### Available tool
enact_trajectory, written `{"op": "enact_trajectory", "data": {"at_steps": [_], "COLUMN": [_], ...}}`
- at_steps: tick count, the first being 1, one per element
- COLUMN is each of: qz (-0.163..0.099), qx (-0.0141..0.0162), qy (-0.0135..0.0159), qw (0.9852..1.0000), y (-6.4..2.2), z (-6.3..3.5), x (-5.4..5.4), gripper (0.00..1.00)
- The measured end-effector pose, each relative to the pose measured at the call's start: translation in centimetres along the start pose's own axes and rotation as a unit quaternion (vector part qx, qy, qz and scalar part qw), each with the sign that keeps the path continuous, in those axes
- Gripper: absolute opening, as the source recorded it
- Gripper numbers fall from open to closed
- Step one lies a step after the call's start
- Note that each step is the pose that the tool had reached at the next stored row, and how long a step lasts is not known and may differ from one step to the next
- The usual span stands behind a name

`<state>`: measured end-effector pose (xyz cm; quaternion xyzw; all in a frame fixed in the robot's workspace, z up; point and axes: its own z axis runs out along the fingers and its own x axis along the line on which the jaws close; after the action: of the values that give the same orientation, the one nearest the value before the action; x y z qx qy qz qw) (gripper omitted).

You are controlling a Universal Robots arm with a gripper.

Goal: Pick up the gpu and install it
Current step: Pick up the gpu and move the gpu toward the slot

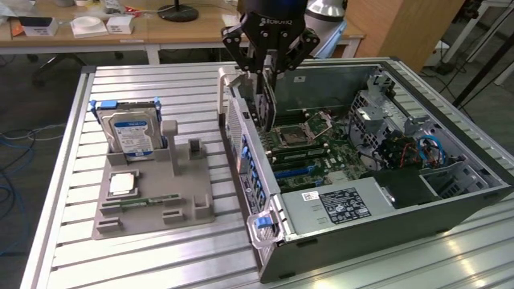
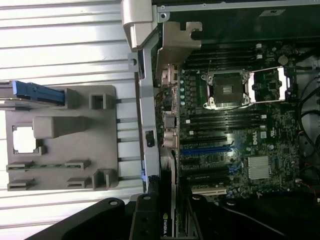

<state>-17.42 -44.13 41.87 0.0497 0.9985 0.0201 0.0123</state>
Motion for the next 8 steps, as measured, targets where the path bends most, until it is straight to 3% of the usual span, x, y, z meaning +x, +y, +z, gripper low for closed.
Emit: {"op": "enact_trajectory", "data": {"at_steps": [8], "qz": [0.000], "qx": [0.0000], "qy": [0.0000], "qw": [1.0000], "y": [0.20], "z": [0.06], "x": [-2.0], "gripper": [0.26]}}
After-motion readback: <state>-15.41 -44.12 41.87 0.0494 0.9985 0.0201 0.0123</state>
